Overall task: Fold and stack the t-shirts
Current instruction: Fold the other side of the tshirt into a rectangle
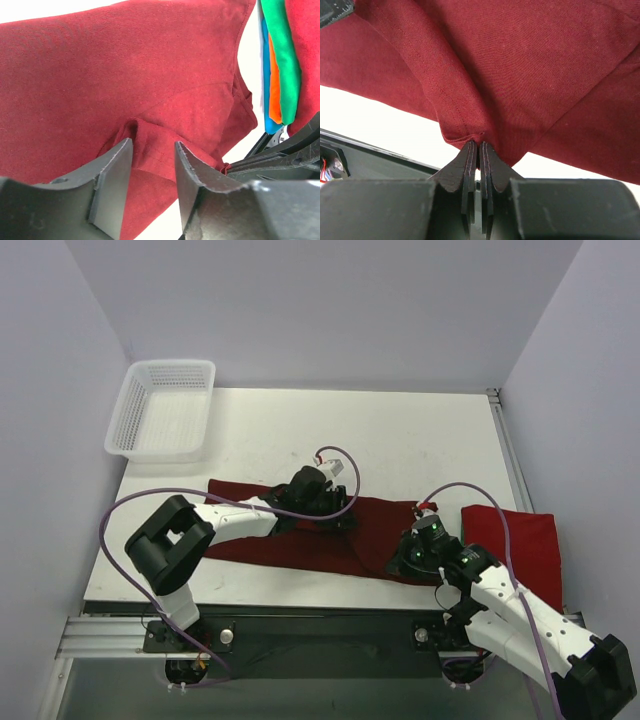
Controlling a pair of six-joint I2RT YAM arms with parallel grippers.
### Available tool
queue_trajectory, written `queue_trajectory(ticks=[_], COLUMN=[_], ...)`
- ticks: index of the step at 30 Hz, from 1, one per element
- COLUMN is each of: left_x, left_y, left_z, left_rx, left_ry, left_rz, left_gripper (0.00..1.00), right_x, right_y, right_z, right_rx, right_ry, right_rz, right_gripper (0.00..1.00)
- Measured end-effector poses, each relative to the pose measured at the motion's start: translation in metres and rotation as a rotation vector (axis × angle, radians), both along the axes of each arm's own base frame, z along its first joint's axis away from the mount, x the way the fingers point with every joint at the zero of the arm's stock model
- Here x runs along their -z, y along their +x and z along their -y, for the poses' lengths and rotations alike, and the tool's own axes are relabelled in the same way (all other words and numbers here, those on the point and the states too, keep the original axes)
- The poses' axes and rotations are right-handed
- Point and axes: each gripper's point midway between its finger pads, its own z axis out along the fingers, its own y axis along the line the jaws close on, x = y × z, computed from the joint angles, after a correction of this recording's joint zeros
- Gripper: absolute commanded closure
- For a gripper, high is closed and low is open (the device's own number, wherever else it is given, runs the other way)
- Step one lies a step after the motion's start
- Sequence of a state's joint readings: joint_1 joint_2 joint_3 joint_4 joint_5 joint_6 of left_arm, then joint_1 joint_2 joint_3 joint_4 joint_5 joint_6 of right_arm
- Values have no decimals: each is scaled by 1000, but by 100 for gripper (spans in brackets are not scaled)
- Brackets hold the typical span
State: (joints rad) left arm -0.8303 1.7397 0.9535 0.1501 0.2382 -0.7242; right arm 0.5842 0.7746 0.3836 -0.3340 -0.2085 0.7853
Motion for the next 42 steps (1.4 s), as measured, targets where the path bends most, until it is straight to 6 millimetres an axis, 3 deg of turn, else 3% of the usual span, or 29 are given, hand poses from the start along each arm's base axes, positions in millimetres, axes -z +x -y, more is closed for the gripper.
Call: queue_trajectory(ticks=[18, 28, 37, 42], left_x=[11, 12, 11, 26], left_y=[-4, -12, -30, -53], left_z=[-7, -6, -22, -33], left_rx=[0, 13, -1, -13], left_ry=[67, 72, 79, 106], left_rz=[9, 4, -30, -104], left_gripper=[55, 78, 82, 83], right_x=[2, 3, 0, -11], right_y=[-2, -3, -5, -3], right_z=[3, 4, 11, 14], right_rx=[6, 6, 21, 33], right_ry=[-16, -19, -40, -50], right_rz=[-9, -12, -4, 19], right_gripper=[100, 100, 100, 100])
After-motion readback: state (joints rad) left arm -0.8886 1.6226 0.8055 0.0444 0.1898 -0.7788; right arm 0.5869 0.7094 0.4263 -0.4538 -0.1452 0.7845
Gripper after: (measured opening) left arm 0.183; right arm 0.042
